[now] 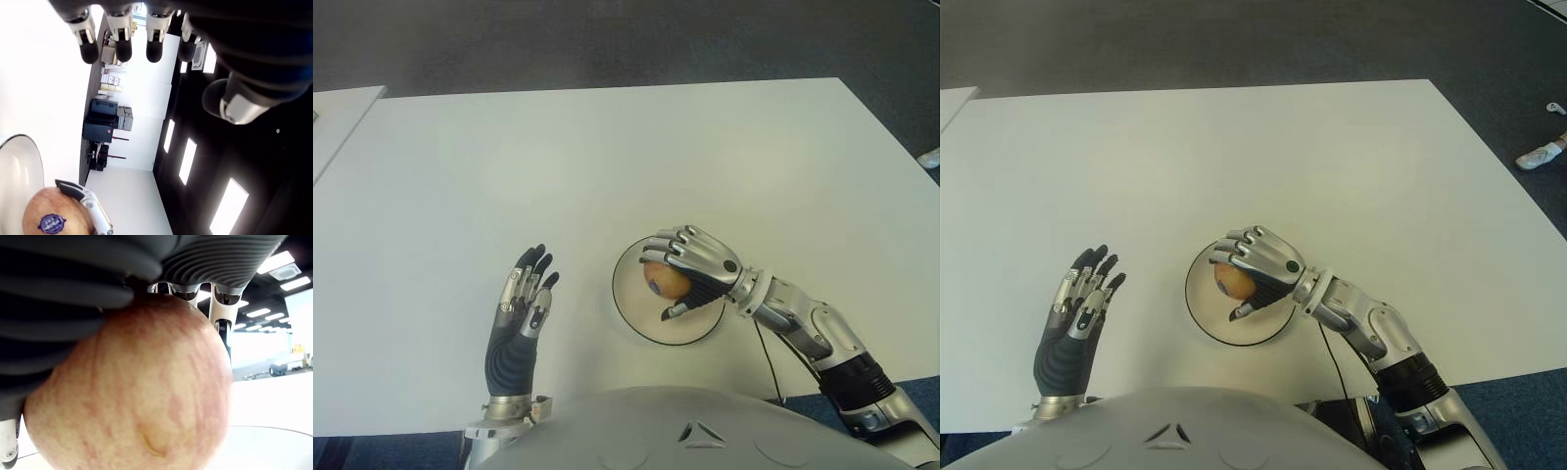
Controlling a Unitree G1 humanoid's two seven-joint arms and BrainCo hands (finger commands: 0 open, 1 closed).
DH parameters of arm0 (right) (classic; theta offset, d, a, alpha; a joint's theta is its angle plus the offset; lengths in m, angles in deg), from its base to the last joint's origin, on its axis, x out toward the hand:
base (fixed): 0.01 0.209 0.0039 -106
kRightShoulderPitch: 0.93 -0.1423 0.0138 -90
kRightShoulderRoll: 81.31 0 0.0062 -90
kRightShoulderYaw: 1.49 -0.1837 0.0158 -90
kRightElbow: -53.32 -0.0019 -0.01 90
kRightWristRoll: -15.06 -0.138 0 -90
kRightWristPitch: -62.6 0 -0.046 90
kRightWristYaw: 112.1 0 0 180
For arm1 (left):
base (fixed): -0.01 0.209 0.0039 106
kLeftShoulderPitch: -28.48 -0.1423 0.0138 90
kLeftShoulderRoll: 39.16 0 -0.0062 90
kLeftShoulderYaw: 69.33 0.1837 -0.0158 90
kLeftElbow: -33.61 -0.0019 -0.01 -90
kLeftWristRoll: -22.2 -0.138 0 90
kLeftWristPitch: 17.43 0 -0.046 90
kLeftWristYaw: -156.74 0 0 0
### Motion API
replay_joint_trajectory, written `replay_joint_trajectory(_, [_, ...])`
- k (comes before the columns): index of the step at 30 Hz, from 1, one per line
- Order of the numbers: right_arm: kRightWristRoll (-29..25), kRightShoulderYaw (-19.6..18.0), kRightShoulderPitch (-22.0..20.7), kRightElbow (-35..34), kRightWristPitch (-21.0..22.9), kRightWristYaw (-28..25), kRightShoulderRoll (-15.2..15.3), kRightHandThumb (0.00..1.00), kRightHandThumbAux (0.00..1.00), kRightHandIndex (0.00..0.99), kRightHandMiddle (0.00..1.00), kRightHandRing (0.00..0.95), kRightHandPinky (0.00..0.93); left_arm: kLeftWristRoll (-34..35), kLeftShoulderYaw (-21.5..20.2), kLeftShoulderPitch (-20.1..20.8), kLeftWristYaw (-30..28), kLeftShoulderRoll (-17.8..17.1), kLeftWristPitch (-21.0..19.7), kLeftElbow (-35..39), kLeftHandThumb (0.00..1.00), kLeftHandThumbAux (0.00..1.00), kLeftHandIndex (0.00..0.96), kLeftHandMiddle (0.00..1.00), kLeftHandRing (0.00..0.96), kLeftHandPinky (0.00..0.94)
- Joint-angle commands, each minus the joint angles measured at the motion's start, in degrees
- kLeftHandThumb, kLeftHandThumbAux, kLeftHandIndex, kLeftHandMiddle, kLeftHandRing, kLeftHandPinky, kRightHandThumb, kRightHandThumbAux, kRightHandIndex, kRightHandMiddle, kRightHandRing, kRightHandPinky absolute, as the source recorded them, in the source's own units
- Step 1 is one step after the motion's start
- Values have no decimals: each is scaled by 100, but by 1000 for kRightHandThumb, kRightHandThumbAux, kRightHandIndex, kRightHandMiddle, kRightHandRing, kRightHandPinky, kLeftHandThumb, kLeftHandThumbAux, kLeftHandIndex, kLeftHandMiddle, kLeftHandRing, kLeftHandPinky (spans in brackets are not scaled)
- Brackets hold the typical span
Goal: Put the apples into the plate.
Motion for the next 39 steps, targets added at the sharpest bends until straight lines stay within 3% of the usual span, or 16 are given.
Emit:
replay_joint_trajectory(1, [131, 39, -14, 116, 87, 124, -33, 641, 718, 679, 863, 842, 808, 66, 40, -3, -61, -63, -101, -67, 324, 486, 148, 35, 23, 76])
replay_joint_trajectory(2, [145, 42, -20, 130, 89, 140, -31, 668, 715, 593, 854, 835, 800, 68, 43, 0, -55, -63, -120, -60, 324, 480, 160, 38, 24, 71])
replay_joint_trajectory(4, [168, 52, -30, 160, 89, 171, -29, 691, 712, 519, 847, 829, 793, 84, 46, -8, -48, -62, -149, -46, 325, 474, 171, 41, 26, 67])
replay_joint_trajectory(7, [212, 76, -45, 236, 78, 250, -36, 707, 711, 467, 841, 824, 795, 13, 33, -21, -8, -46, -177, -31, 336, 457, 181, 46, 32, 81])
replay_joint_trajectory(19, [306, 148, -63, 393, 96, 485, -85, 715, 711, 442, 830, 813, 793, 9, 75, 13, 4, 9, -175, -10, 377, 434, 186, 46, 33, 83])
replay_joint_trajectory(27, [348, 180, -95, 457, 107, 549, -48, 711, 712, 442, 811, 788, 709, -50, 59, 21, 32, 20, -162, 1, 358, 430, 197, 55, 38, 85])
replay_joint_trajectory(29, [379, 186, -96, 451, 158, 517, -41, 704, 711, 442, 771, 730, 653, -69, 61, 37, 31, 25, -148, -3, 363, 423, 195, 54, 38, 90])
replay_joint_trajectory(31, [356, 189, -86, 442, 197, 460, -41, 694, 712, 438, 682, 616, 530, -66, 61, 45, 16, 19, -133, -14, 364, 418, 189, 52, 37, 90])
replay_joint_trajectory(32, [332, 191, -81, 439, 212, 429, -43, 539, 637, 428, 541, 466, 401, -63, 61, 48, 9, 15, -127, -19, 361, 421, 183, 50, 36, 89])
replay_joint_trajectory(34, [216, 202, -73, 433, 222, 305, -43, 384, 556, 379, 382, 305, 253, -71, 60, 54, -3, 6, -107, -22, 352, 428, 173, 47, 35, 92])
replay_joint_trajectory(37, [27, 188, -61, 297, 220, 38, 6, 241, 477, 282, 221, 143, 97, -42, 51, 86, -29, -4, -85, -45, 353, 436, 166, 44, 35, 100])
replay_joint_trajectory(39, [-110, 133, -28, 89, 209, -193, 101, 180, 440, 186, 138, 73, 49, -34, 51, 97, -44, -16, -79, -48, 357, 436, 163, 41, 34, 102])
